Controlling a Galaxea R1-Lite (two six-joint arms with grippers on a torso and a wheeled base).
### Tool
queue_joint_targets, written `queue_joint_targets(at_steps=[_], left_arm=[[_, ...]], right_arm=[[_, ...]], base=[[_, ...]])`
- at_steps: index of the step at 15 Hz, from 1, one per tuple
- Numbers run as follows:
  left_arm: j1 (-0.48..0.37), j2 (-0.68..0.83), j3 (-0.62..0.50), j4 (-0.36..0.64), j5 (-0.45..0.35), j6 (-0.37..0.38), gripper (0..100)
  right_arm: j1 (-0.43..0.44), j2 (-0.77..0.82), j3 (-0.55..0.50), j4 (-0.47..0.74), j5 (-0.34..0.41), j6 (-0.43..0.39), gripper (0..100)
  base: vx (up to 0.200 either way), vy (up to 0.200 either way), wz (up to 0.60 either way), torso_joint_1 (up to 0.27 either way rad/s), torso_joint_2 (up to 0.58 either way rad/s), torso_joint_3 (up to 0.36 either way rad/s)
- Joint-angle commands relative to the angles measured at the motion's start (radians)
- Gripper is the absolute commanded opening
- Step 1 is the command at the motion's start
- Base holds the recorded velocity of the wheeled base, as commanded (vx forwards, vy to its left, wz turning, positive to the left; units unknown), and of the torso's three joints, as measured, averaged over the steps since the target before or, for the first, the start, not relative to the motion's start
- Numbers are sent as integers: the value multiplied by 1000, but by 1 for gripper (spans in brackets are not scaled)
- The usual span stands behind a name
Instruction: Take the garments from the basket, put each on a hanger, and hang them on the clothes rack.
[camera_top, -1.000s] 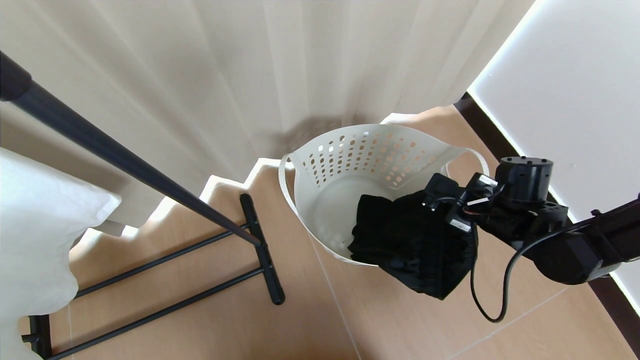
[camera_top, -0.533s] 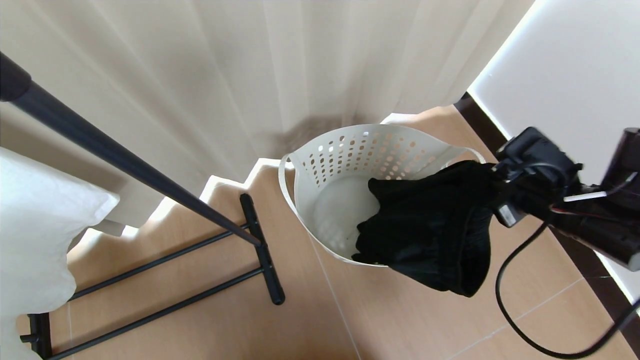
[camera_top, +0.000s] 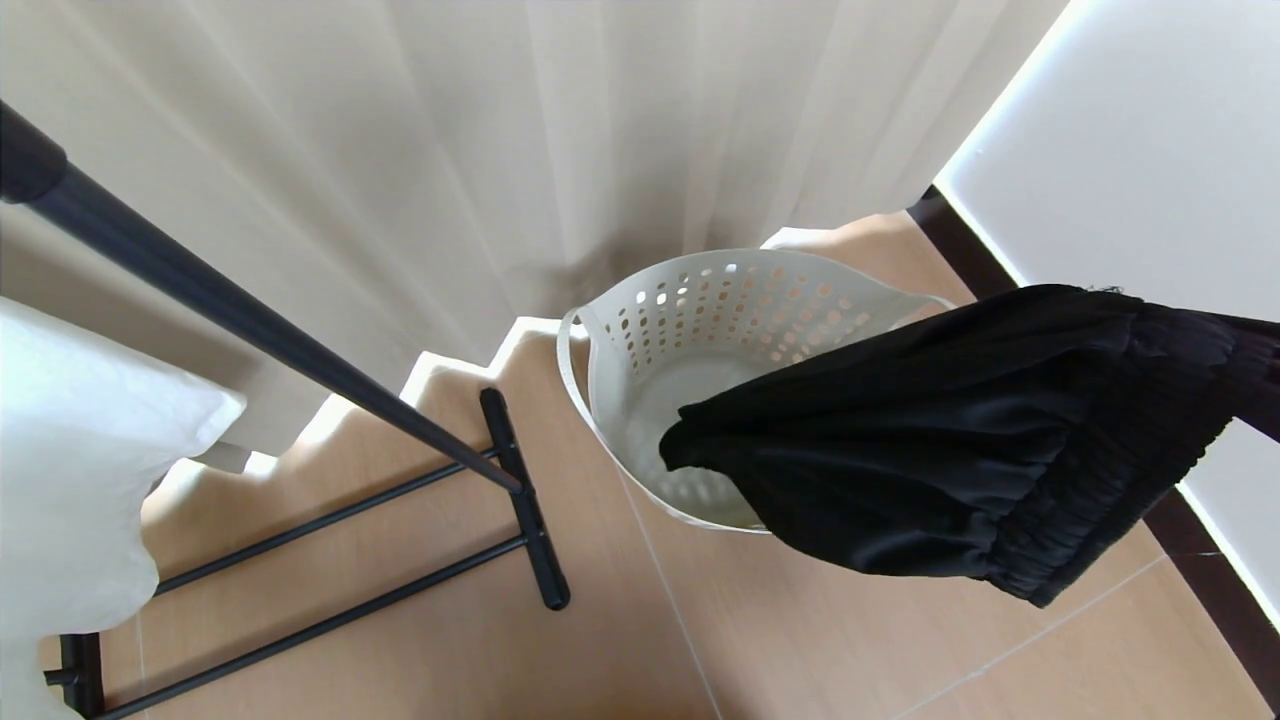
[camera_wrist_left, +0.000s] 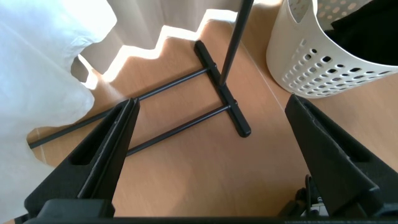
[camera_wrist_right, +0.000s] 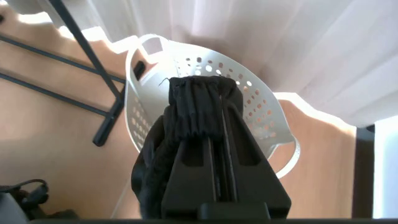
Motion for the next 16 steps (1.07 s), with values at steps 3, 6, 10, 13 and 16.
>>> queue_joint_targets(at_steps=[3,6,10,13,16], left_arm=[[0,1,0,0,-7,9,100],[0,1,0,1,-10,9,100],[0,1,0,1,-7,3,100],[0,1,0,0,-4,-3,100],[0,1,0,1,-4,-3,100]], right_arm=[[8,-16,14,-2,2,8,0],[8,-3,14,-6,2,8,0],[8,19,14,-6,2,11,0],[8,33,14,-6,5,31,0],[0,50,18,-4,41,33,0]], base=[[0,0,0,0,0,0],[0,0,0,0,0,0],[0,0,0,-1,1,27],[0,0,0,2,-1,175],[0,0,0,4,2,196]])
